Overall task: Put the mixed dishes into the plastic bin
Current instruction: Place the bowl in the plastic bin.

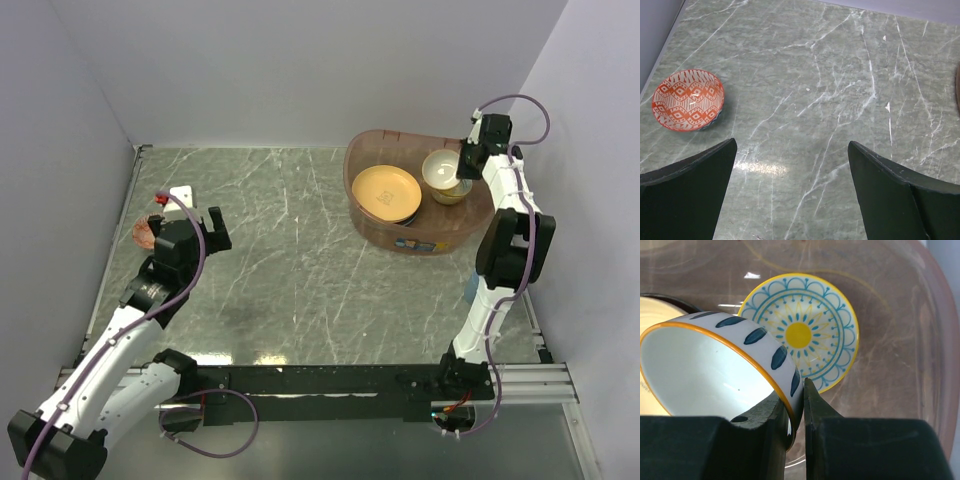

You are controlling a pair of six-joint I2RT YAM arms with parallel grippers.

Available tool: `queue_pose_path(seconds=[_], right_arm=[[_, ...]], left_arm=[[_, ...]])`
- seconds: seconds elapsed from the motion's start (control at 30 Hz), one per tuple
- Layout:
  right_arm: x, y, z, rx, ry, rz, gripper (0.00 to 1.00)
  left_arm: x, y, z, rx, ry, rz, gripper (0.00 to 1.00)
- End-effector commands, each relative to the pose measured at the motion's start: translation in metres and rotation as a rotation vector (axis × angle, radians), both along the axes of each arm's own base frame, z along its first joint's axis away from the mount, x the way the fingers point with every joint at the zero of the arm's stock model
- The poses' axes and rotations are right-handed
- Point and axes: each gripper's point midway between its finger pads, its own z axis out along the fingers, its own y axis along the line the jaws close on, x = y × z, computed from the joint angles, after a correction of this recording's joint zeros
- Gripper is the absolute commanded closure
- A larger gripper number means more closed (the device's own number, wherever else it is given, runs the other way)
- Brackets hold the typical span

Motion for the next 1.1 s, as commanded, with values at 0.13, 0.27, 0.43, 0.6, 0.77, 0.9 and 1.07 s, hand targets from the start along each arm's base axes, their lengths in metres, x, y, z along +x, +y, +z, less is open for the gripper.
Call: queue_pose_path(seconds=[0.13, 0.27, 0.43, 0.6, 0.77, 0.9, 1.07], right_arm=[[0.03, -0.024, 0.033, -0.089, -0.111, -0.064, 0.91], [0.033, -0.029, 0.023, -0.101, -0.089, -0.077, 0.89], [0.038, -0.033, 0.012, -0.115, -0.072, -0.087, 0.82], [0.038, -0.034, 0.008, -0.11, -0.065, -0.089, 0.66], [0.035, -0.034, 0.01, -0.103, -0.067, -0.086, 0.55], [0.03, -0.03, 0.031, -0.098, -0.108, -0.074, 0.33], [0.02, -0.016, 0.07, -0.063, -0.199, -0.034, 0.12]], left_arm=[[0.003, 0.0, 0.001, 0.011, -0.007, -0.004, 0.01], [0.004, 0.001, 0.0, 0.013, -0.002, 0.001, 0.01], [0.004, 0.001, -0.003, 0.017, 0.005, 0.005, 0.01], [0.005, 0.002, -0.004, 0.021, 0.008, 0.007, 0.01], [0.005, 0.002, -0.003, 0.019, 0.007, 0.008, 0.01], [0.005, 0.003, -0.004, 0.014, 0.006, 0.009, 0.01], [0.005, 0.003, -0.003, 0.006, 0.004, 0.004, 0.01]])
